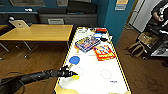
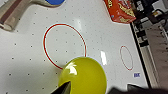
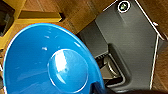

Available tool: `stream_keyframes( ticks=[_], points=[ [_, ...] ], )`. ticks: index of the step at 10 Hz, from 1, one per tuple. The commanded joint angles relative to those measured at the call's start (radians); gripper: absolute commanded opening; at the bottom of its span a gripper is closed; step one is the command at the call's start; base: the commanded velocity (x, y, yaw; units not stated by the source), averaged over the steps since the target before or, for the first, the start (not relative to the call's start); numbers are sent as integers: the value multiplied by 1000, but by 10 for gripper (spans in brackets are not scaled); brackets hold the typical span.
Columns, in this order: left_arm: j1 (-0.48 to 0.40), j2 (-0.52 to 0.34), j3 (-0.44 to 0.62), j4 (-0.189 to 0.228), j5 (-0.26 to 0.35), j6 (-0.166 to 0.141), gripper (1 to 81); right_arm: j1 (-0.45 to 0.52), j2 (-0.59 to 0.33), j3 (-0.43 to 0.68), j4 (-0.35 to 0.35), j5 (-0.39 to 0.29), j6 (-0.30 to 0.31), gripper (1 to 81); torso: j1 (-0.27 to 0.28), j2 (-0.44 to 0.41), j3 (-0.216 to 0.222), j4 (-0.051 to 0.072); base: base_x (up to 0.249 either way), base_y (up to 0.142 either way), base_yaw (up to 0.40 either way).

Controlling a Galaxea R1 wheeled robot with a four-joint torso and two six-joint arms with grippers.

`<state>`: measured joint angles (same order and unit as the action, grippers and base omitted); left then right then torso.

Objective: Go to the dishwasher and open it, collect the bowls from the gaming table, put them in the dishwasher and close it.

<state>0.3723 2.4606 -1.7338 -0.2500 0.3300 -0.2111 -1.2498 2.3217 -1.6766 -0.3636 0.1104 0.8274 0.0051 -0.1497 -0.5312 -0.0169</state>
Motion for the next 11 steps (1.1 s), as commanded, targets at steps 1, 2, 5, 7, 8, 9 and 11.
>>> stream_keyframes(
  ticks=[1,2,5,7,8,9,11],
  points=[
    [-30,3,8,-2,20,18,811,35,-43,15,-17,-37,1,10,0,0,0,0,0,0,0],
    [10,11,0,9,17,27,811,38,-43,12,-17,-37,2,10,0,0,0,0,0,0,0],
    [162,72,7,95,-11,67,10,42,-37,-6,-15,-38,6,10,0,0,0,0,0,0,0],
    [164,78,3,126,-5,65,10,42,-25,-21,-15,-48,7,10,0,0,0,0,0,0,0],
    [135,63,23,115,1,67,10,40,-20,-23,-17,-48,7,10,0,0,0,0,0,0,0],
    [84,26,122,110,14,58,10,42,-20,-18,-17,-47,7,10,0,0,0,0,0,0,0],
    [-37,-21,235,33,58,52,10,42,-16,-15,-18,-48,6,10,0,0,0,0,0,0,0]
  ],
)
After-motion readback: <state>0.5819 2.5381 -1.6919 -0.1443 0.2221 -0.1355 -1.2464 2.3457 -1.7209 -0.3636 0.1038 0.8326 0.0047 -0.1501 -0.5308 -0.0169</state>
